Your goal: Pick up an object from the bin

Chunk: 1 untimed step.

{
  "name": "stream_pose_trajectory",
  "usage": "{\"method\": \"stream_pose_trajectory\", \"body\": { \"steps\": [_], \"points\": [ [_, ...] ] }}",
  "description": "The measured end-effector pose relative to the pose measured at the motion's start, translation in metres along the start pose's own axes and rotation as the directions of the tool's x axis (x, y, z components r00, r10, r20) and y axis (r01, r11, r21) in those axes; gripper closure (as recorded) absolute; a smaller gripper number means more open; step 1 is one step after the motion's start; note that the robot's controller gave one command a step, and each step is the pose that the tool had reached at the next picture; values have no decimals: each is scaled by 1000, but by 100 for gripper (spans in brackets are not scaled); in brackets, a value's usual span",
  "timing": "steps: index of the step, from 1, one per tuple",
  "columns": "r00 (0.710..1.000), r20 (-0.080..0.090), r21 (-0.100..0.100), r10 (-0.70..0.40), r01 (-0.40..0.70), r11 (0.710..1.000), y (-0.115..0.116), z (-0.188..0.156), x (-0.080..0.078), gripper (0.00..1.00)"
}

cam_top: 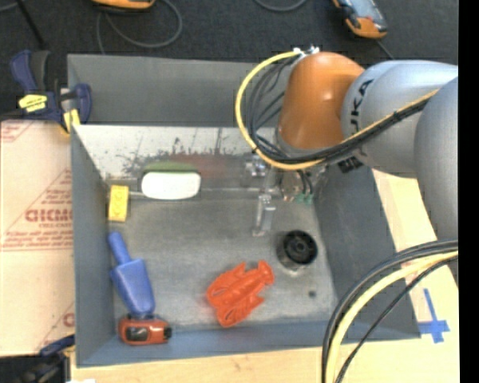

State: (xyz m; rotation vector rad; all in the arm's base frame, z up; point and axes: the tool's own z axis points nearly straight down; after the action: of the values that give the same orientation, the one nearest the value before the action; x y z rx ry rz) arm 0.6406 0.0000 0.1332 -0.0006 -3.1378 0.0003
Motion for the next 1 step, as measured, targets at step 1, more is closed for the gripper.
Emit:
{"method": "stream_pose_trajectory", "body": {
  "steps": [1],
  "points": [
    [1000, 8, 0, 0, 0, 1000, 0, -5, -2, 0]
  ]
}}
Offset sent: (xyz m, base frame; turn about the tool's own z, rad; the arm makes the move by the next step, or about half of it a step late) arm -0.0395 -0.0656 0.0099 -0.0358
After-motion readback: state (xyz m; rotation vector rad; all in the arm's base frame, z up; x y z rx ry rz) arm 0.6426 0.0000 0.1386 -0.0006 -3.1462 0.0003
